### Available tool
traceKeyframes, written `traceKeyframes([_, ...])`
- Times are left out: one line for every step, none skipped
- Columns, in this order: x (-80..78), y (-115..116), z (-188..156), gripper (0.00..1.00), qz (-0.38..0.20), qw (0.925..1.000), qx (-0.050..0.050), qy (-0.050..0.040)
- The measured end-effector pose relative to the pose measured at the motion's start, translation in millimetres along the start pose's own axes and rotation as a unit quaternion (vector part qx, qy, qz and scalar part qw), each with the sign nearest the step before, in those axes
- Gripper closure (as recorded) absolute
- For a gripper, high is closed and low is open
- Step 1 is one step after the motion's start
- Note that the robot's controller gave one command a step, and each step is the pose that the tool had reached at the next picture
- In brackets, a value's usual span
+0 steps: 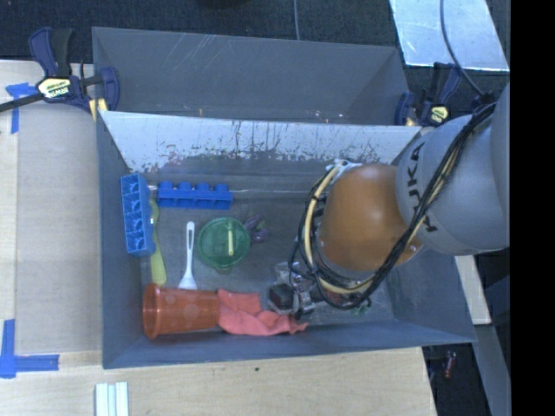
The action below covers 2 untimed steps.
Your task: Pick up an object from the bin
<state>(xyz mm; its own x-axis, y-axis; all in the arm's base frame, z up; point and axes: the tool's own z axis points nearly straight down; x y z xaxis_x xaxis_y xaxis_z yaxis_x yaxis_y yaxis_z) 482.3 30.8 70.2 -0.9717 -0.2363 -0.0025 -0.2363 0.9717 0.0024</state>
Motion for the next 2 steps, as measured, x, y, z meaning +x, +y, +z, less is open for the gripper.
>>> traceKeyframes([0.7, -9.0, -61.5, 1.00, -0.006, 1.0000, 0.000, 0.0016])
traceKeyframes([-12.7, -5.6, -152.0, 1.00, -0.023, 0.9997, -0.001, 0.0026])
